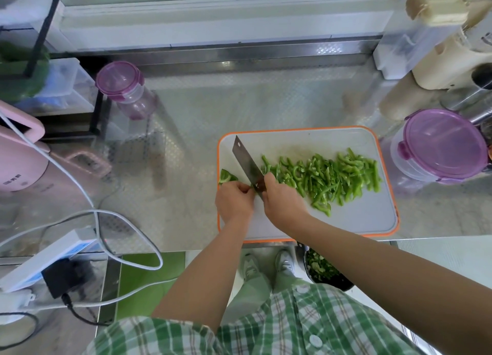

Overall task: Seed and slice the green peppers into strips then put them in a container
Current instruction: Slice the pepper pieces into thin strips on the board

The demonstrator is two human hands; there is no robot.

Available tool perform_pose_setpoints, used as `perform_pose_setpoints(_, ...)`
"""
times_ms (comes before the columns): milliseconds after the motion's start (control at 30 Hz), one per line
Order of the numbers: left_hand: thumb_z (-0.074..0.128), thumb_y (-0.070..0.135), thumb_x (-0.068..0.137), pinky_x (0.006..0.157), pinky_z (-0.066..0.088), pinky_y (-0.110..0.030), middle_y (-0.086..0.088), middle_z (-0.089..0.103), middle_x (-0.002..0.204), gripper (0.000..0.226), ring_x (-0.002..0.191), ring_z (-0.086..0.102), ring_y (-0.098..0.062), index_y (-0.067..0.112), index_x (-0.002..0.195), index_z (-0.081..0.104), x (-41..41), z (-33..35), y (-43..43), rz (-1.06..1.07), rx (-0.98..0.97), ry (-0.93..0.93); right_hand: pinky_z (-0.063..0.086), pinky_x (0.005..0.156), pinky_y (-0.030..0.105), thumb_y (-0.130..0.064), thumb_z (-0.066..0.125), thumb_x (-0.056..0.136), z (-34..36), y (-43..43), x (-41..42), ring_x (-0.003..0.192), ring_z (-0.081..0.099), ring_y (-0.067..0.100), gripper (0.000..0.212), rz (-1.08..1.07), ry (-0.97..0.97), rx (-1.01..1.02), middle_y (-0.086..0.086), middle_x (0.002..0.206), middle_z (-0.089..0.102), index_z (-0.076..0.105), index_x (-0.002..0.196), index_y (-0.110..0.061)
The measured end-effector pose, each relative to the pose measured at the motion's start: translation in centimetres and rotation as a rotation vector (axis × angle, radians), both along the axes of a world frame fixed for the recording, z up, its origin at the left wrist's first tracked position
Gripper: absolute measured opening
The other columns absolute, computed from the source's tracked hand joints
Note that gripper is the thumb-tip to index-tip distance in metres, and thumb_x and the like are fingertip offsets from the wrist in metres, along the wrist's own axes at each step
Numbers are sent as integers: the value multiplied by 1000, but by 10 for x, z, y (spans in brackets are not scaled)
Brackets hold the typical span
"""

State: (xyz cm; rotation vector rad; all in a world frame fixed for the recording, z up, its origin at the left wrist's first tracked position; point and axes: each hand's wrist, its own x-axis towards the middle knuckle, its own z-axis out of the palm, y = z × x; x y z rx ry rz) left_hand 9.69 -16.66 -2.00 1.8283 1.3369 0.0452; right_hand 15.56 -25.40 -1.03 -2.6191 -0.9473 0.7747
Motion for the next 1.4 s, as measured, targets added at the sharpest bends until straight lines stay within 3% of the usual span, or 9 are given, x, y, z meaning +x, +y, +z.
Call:
perform_pose_setpoints(167,70,16,82,65,39,-24,-4,75,86,9,84,66,-24,14,83,79,-1,-1,1,-10,1,2,30,51,34,-9,41,96,-7,6,-5,62,47,30,12,13,-38,-56,5,73,48,33,105,-11)
perform_pose_setpoints(333,73,21,83,69,39,-22,0,76,92,11,89,68,-20,18,91,79,-6,-6,4,18,-6,3,36,55,37,-16,39,100,-11,6,-1,73,58,37,13,-92,8,52,14,83,59,34,110,-9)
perform_pose_setpoints(533,73,21,84,75,44,-23,-1,75,98,13,94,67,-21,17,95,78,-4,-6,4,-10,3,18,36,51,36,-18,40,100,-4,-1,3,63,51,32,13,-43,28,56,10,75,54,34,108,-9)
perform_pose_setpoints(800,70,26,83,65,39,-25,-6,74,87,14,88,67,-27,14,84,78,1,-7,3,-81,-5,82,34,53,36,-12,39,98,-11,0,-3,62,49,31,15,16,-72,-62,6,73,48,32,111,-10)
perform_pose_setpoints(900,69,29,83,60,36,-26,-11,71,76,23,79,66,-31,9,73,75,2,-8,3,-79,-10,99,37,54,37,-17,38,100,-12,0,0,68,54,35,13,-68,-14,32,9,76,52,34,109,-8)
perform_pose_setpoints(1033,69,25,84,61,37,-25,-11,72,78,20,78,66,-28,8,75,75,1,-8,2,-18,-22,91,40,51,39,-18,40,99,-9,-6,2,66,56,36,14,-118,5,137,14,78,57,35,106,-7)
perform_pose_setpoints(1400,70,22,82,64,40,-24,-4,76,87,11,85,68,-26,17,86,79,1,-13,4,27,-46,53,21,43,32,-9,40,96,-6,-4,-3,54,42,25,13,54,-60,-34,0,63,40,29,101,-14)
